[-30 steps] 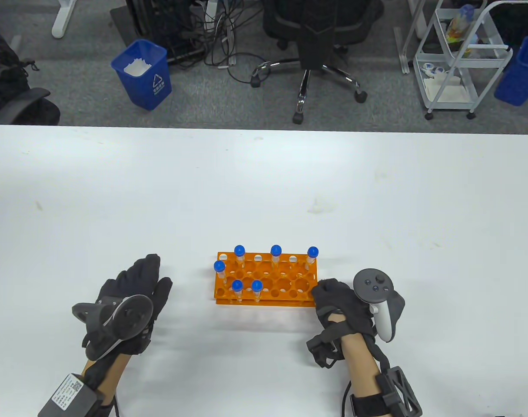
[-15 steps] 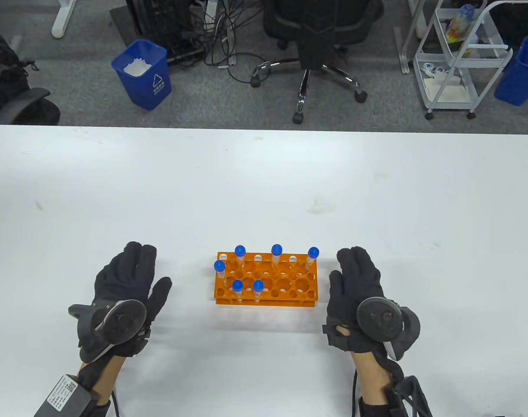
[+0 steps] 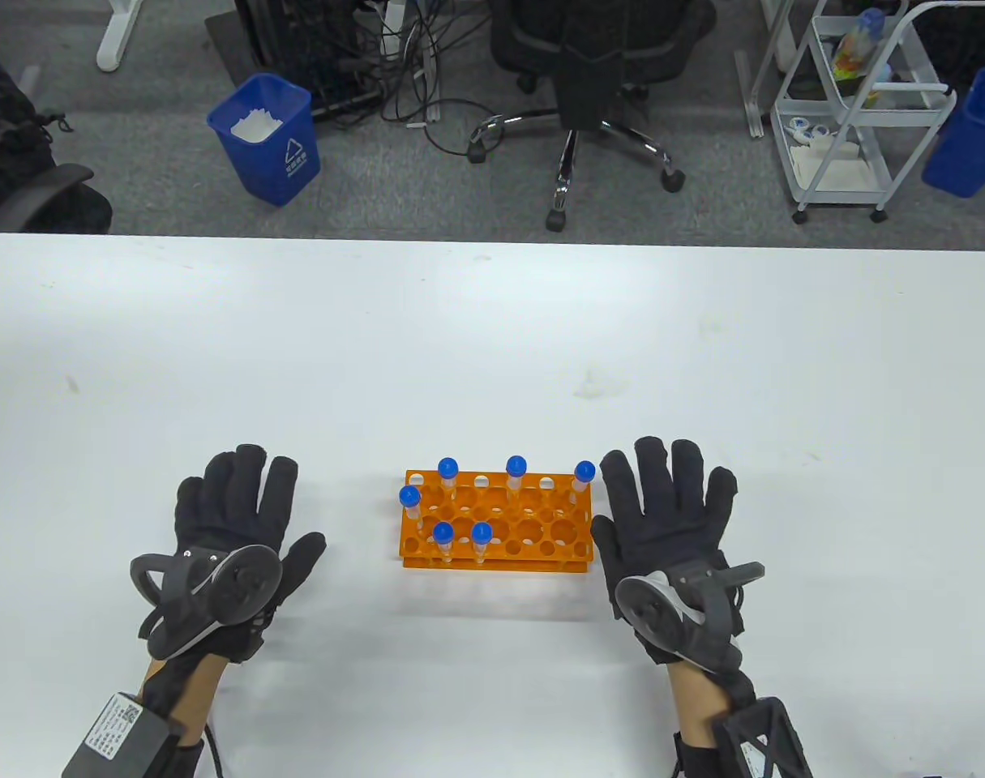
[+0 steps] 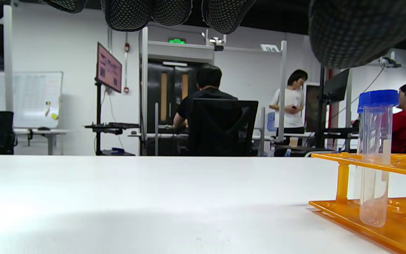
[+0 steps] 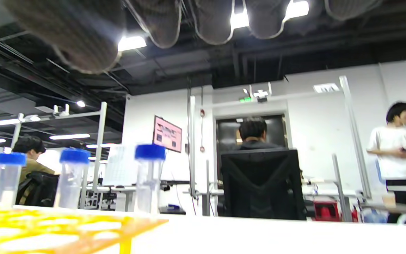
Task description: Hold test tube rack and insert test tubes into grid holes one by one
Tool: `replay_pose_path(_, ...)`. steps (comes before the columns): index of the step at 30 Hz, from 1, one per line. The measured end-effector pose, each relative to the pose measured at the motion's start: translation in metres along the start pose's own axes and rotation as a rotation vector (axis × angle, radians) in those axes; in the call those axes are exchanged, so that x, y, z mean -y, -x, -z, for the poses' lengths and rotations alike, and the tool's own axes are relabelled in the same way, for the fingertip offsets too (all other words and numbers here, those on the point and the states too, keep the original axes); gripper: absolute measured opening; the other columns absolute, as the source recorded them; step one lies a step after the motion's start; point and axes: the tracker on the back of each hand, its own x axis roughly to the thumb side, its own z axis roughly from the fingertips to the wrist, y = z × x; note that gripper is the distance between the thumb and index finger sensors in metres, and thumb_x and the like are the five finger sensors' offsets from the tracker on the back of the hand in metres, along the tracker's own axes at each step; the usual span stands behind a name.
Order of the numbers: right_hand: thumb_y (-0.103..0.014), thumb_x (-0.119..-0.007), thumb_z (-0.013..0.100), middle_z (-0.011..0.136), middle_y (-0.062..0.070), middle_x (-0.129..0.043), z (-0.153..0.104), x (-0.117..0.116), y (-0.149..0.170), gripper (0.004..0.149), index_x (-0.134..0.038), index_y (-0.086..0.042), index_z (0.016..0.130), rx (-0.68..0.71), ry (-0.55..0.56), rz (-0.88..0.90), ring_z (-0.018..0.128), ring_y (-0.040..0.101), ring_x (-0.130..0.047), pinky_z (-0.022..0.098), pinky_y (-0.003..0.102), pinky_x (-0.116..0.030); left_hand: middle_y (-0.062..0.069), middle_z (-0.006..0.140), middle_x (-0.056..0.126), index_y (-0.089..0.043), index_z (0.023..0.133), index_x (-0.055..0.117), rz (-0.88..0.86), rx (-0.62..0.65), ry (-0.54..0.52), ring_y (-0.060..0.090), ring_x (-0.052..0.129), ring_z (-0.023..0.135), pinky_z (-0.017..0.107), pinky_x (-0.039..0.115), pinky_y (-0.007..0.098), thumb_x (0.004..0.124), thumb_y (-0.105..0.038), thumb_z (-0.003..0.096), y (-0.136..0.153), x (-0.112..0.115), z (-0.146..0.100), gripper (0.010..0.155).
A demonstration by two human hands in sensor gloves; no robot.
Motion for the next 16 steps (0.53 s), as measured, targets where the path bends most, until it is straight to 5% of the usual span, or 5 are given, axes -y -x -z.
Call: replay_pose_path(16,-0.042,-0.074,0.044,0.114,0.023,-0.047,0.0012,-0.0049,0.0093,0.065,-0.057,-0.020,0.103,-0.076,-0.085,0.072,0.100,0.057,-0.049,0.061,0.084,-0.044,0.016,0.115,0.037,-0.031,0.108,0.048,0.012,0.002,0.048,0.044,0.054,0.108,0.075,0.050,0.067,0.076,-0.069,0.0362,-0.0014,0.0040,0.0017,0.086)
